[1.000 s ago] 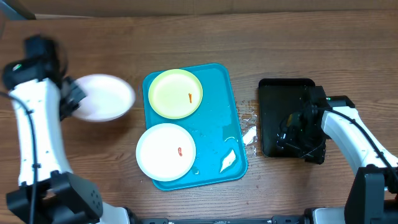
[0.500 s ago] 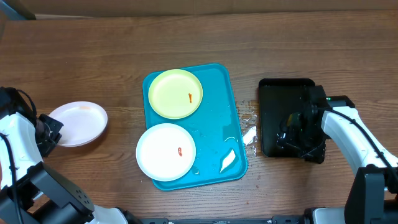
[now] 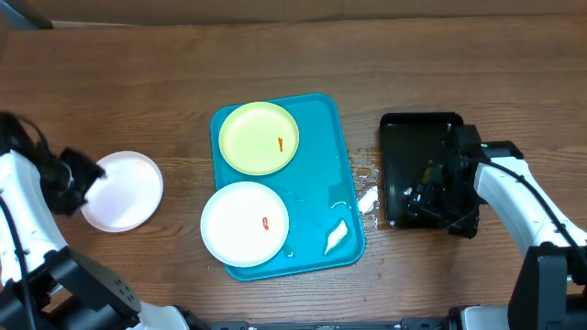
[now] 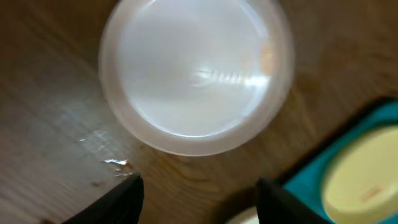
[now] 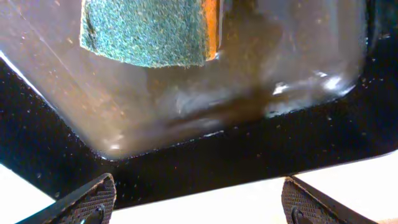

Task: Clean dirty plates on tray and stack at the side
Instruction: 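Carry the white plate left and set it on the table, then grasp the front white plate rim on the tray with left gripper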

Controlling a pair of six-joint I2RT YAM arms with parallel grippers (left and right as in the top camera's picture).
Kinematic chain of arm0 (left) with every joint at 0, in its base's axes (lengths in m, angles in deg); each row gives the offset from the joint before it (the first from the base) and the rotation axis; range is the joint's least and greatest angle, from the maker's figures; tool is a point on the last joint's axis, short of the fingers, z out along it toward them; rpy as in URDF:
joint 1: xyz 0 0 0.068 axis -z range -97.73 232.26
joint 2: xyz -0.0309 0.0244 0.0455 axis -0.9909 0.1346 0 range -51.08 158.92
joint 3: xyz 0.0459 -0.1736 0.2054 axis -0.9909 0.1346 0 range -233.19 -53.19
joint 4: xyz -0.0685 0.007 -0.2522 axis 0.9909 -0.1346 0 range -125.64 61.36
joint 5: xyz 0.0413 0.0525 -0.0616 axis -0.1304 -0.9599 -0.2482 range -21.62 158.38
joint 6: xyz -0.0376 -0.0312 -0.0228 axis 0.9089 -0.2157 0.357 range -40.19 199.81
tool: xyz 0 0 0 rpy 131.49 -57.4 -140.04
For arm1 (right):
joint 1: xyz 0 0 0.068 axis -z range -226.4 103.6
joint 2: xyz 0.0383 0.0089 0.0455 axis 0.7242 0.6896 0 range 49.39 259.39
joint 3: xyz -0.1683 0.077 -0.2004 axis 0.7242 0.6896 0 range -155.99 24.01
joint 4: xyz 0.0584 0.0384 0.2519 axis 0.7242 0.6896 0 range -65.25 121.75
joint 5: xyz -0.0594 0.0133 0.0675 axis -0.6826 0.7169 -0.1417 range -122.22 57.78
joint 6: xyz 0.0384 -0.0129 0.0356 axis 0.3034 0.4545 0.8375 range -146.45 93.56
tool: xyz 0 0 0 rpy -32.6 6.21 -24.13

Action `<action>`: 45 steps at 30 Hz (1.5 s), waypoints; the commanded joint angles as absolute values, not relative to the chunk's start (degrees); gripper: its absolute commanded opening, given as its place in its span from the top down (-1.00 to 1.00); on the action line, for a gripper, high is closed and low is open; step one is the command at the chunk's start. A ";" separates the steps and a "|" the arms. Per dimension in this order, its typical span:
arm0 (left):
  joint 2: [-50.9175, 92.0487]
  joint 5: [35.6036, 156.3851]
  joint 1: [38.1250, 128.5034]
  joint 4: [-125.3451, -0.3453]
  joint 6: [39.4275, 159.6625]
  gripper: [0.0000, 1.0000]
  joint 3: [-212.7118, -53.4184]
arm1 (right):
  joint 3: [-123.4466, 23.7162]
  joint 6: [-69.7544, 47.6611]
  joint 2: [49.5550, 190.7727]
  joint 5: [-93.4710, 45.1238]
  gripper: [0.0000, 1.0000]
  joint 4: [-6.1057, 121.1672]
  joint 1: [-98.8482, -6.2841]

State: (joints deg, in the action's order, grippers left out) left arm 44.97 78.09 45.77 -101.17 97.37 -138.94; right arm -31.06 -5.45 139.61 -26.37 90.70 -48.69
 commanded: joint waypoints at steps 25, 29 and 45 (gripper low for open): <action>34.39 81.92 76.96 -114.90 86.62 -0.74 -146.24 | -40.13 -7.99 139.43 -28.32 -0.36 79.42 -48.53; 34.41 81.92 77.05 -115.16 86.64 -0.78 -142.51 | -36.32 -6.28 139.61 -30.39 -0.22 71.09 -48.53; 34.41 84.13 77.05 -106.61 86.62 -0.75 -128.13 | -33.22 -4.45 151.41 -33.65 0.57 63.46 -48.53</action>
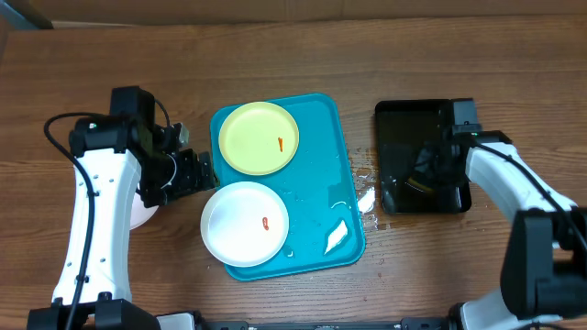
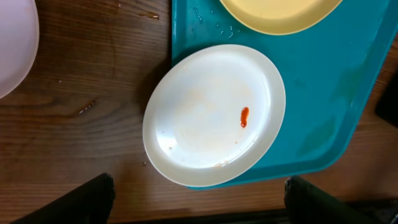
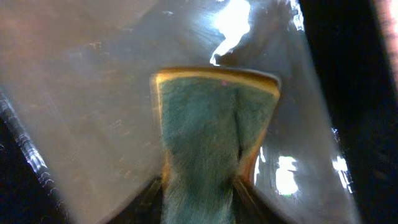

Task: Clean dirty plates on tray and stack at the side
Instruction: 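Grasp the front white plate rim on the tray with left gripper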

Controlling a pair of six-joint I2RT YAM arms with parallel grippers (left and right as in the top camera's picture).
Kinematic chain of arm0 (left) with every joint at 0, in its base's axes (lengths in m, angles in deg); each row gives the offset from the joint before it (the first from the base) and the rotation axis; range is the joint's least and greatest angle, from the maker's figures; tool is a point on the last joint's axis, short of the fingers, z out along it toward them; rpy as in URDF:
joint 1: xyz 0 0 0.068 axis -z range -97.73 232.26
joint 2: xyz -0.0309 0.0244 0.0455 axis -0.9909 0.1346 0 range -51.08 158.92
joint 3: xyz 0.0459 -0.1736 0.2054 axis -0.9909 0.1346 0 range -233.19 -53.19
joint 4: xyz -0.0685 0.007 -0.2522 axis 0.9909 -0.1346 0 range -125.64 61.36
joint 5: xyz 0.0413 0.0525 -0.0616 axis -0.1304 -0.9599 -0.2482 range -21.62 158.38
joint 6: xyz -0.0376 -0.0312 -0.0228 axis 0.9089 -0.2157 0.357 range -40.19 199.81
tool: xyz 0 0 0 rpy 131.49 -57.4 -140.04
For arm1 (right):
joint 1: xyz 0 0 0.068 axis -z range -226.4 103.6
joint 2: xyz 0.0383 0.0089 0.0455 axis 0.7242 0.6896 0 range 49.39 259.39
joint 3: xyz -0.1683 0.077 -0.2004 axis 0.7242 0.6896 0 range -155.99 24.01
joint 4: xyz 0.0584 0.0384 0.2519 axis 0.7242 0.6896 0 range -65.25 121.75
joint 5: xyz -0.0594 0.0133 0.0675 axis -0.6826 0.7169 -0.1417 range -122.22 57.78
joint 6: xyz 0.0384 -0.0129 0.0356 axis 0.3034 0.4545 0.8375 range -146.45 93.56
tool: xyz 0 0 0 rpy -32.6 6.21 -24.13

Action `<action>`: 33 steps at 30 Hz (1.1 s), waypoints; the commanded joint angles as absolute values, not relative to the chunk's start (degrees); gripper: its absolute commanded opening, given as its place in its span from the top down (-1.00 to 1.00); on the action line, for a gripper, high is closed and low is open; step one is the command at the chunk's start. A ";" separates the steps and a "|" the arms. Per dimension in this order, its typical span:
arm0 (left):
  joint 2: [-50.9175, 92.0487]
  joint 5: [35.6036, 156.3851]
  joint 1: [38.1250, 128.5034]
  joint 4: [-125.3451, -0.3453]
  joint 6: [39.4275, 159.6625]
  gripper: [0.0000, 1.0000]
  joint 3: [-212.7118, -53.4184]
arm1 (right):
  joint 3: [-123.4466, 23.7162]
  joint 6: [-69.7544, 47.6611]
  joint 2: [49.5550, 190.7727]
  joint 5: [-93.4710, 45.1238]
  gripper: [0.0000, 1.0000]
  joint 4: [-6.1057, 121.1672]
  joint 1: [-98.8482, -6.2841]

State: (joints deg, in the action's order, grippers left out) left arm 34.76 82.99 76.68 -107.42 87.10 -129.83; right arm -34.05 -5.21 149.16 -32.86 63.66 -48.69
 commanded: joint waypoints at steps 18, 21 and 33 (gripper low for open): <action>34.41 84.45 77.05 -98.70 86.59 -0.66 -116.91 | -39.04 -3.88 143.98 -33.01 0.15 77.06 -48.58; 34.41 84.32 77.05 -95.29 86.66 -0.57 -114.40 | -35.87 -3.64 144.02 -32.91 0.14 73.98 -48.58; 34.41 77.74 77.07 -85.98 90.62 0.08 -103.03 | -24.70 -1.08 144.06 -28.88 0.78 60.97 -48.58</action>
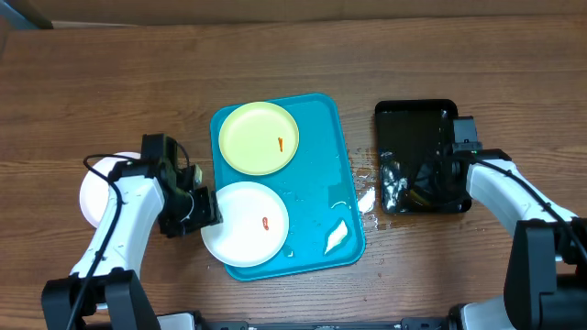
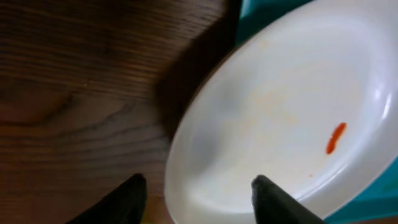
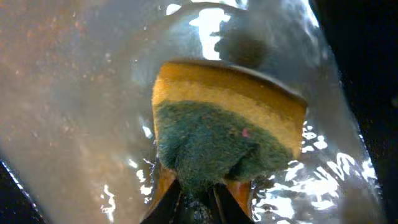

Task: Clean dirty plates on tray and stack at the side
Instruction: 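Grasp the front white plate rim on the tray with left gripper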

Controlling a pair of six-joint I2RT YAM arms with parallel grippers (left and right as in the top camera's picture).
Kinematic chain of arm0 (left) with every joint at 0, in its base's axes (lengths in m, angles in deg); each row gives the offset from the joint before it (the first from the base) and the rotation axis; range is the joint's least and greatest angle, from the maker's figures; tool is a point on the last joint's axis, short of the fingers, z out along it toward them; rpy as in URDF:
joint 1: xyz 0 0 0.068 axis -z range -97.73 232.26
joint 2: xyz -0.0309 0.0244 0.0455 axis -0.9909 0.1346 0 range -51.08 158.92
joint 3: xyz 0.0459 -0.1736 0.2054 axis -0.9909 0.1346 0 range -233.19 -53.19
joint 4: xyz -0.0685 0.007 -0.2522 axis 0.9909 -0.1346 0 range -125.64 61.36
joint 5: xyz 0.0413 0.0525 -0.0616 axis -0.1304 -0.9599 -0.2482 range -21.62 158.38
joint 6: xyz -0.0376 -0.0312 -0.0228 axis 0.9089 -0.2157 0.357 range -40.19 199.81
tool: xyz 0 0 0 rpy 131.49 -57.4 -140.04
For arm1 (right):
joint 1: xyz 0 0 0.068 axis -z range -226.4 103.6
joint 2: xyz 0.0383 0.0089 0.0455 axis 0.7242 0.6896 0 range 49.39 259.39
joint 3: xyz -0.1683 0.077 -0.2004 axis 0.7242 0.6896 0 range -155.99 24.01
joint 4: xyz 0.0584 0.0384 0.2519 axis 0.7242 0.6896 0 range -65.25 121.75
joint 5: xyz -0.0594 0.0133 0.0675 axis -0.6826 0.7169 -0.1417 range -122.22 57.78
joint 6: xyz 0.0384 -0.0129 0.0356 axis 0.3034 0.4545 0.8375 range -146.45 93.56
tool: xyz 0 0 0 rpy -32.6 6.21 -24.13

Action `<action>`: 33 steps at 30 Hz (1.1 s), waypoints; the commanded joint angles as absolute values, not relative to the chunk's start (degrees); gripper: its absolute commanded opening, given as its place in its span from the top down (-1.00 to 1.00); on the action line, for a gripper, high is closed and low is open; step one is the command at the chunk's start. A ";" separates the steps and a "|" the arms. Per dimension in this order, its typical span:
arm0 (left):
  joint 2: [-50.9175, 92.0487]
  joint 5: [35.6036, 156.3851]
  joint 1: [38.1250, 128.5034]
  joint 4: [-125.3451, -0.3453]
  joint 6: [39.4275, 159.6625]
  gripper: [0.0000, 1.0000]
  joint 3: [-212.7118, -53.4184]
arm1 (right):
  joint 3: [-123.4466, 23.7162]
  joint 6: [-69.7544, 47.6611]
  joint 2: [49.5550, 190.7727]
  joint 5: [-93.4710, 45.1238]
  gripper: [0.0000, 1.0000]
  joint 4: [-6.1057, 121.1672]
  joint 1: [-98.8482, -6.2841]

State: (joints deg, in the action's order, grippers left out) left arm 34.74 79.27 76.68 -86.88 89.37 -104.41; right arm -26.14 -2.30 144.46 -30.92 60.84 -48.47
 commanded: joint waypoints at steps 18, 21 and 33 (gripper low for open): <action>34.41 79.91 89.99 -74.72 91.23 0.57 -102.95 | -33.99 -2.89 143.56 -28.67 0.27 73.50 -48.58; 34.41 71.95 92.90 -75.86 93.15 0.43 -102.95 | -34.10 -2.87 143.58 -28.03 0.06 75.07 -48.58; 34.41 67.73 93.58 -76.49 100.45 0.49 -102.66 | -33.70 -2.85 143.58 -28.05 0.00 75.86 -48.58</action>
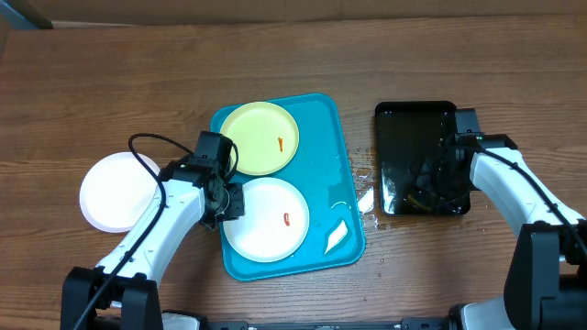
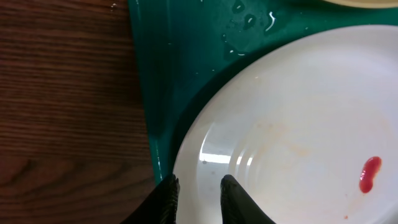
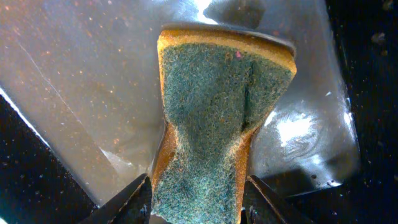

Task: Clean dirty plates on tray and stack at the side
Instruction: 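Grasp the front white plate rim on the tray with left gripper, then scrub the front white plate with the sponge in the right gripper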

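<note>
A white plate (image 1: 266,231) with a red smear (image 2: 369,173) lies at the near end of the teal tray (image 1: 326,156). My left gripper (image 1: 227,203) is shut on that plate's left rim, one finger on either side of it (image 2: 198,202). A yellow plate (image 1: 259,137) with a red spot sits at the tray's far end. A clean white plate (image 1: 115,191) rests on the table to the left. My right gripper (image 3: 199,205) is shut on the green-and-yellow sponge (image 3: 214,124) inside the black basin (image 1: 413,128).
Two white scraps lie at the tray's right side, one inside (image 1: 336,236) and one at its edge (image 1: 367,200), with water drops around them. The basin floor (image 3: 93,74) is wet and shiny. Bare wooden table (image 1: 138,73) surrounds everything.
The dirty white plate hung over the tray's left edge and now lies further right, inside the tray. My left gripper, open at its rim then, is now shut on it. The right still holds the sponge.
My left gripper hovered open over the clean plate at the left while the right was open above the sponge. Then the left was open above the dirty white plate and the right shut on the sponge. Later the left straddled the plate's rim; now it grips it.
</note>
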Controlling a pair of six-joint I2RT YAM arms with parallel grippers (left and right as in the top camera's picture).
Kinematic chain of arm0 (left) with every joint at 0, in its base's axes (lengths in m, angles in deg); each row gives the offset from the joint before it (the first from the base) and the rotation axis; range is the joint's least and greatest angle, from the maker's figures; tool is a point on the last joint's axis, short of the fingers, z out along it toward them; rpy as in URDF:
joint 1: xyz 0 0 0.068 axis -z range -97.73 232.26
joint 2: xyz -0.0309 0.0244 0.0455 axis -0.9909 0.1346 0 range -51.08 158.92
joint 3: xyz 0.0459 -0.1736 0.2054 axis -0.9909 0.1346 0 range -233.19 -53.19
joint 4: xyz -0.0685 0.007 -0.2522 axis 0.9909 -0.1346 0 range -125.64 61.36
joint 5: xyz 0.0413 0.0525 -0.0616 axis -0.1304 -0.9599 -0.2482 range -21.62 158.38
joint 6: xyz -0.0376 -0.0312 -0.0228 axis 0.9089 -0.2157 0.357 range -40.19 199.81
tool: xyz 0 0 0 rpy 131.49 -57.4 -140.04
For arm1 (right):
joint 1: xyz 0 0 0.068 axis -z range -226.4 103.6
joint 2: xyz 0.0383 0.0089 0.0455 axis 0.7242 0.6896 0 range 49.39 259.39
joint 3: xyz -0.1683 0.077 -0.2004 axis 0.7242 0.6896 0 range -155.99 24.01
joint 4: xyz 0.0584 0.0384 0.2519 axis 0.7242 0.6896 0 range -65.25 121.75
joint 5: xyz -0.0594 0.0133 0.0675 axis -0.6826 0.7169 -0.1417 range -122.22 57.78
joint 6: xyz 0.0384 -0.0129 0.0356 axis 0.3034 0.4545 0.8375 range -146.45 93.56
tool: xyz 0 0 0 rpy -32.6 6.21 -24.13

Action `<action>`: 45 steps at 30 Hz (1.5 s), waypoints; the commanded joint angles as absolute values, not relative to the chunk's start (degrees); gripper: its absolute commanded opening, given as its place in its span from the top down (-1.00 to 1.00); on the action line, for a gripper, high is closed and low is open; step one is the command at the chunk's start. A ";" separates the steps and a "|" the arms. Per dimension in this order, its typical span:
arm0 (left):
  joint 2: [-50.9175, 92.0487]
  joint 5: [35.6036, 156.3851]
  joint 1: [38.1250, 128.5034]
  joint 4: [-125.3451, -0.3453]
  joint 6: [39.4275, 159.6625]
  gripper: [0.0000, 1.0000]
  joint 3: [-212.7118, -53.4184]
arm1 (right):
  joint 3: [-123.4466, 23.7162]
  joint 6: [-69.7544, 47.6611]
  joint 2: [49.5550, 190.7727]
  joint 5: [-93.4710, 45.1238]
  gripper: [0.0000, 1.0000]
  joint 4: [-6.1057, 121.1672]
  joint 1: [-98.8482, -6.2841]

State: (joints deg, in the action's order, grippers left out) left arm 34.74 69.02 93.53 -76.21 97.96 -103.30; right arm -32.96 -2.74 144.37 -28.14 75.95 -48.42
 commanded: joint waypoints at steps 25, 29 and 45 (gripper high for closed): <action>34.41 70.97 93.55 -65.72 102.31 0.75 -92.67 | -33.37 -2.85 143.58 -28.08 -0.22 74.26 -48.58; 34.41 70.95 93.55 -65.44 102.29 0.91 -92.67 | -31.10 -2.83 143.71 -28.08 -0.33 70.44 -48.58; 34.41 70.99 93.55 -64.32 96.45 0.92 -92.67 | -35.49 -4.73 141.59 -28.80 0.92 75.09 -49.63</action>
State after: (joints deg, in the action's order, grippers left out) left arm 33.78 72.41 93.42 -64.39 98.94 -93.50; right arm -29.92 -2.26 144.37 -29.23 73.34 -48.62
